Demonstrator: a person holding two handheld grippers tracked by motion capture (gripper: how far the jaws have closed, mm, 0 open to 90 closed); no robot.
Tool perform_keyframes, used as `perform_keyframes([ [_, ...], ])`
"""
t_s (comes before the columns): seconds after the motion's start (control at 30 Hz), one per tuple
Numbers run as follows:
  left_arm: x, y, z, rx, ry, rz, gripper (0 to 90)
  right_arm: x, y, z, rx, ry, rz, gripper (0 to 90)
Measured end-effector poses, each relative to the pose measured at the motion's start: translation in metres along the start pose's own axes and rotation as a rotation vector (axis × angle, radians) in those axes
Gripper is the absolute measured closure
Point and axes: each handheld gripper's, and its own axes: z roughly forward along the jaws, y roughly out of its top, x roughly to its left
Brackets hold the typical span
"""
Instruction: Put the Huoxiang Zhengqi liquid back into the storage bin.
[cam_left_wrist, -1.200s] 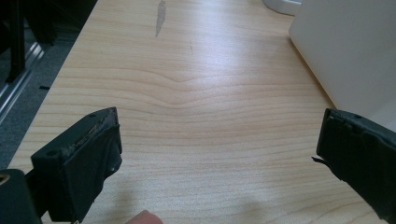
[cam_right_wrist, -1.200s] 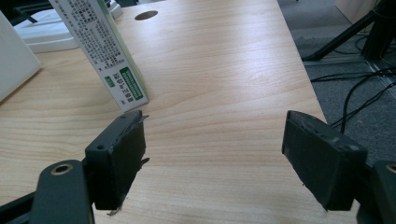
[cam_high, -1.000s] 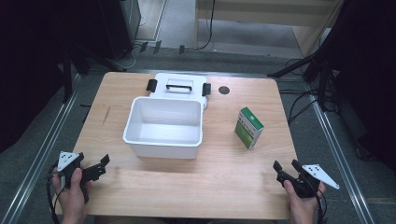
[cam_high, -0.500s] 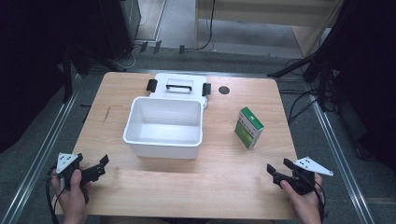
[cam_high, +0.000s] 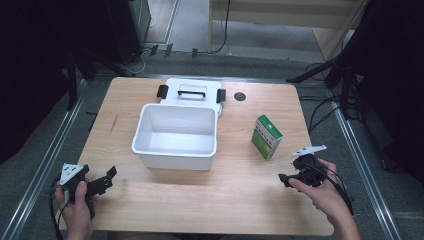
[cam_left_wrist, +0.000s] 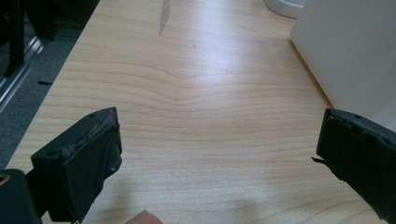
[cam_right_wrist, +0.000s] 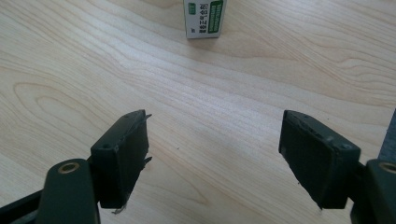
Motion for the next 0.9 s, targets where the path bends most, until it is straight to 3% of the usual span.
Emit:
perform_keyframes([
  [0.07, 0.0, 0.0, 0.0, 0.002, 0.0, 0.0, 1.0, 0.001, 0.004, -0.001, 0.022, 0.007, -0.009, 23.6],
  [0.2, -0.001, 0.0, 0.0, 0.002, 0.003, 0.001, 1.0, 0.004, 0.022, -0.007, 0.135, 0.017, -0.051, 21.5],
  [0.33, -0.001, 0.0, 0.001, 0.004, 0.003, -0.001, 1.0, 0.007, 0.033, -0.011, 0.178, 0.011, -0.066, 20.7],
  [0.4, -0.001, 0.0, 0.001, 0.006, 0.003, 0.0, 1.0, 0.009, 0.042, -0.012, 0.224, 0.004, -0.082, 19.9],
  [0.6, 0.0, 0.001, 0.001, 0.014, -0.001, 0.0, 1.0, 0.011, 0.055, -0.013, 0.274, -0.004, -0.095, 19.4],
  [0.9, 0.0, 0.001, 0.002, 0.018, -0.001, 0.001, 1.0, 0.018, 0.082, -0.023, 0.284, -0.004, -0.126, 18.5],
])
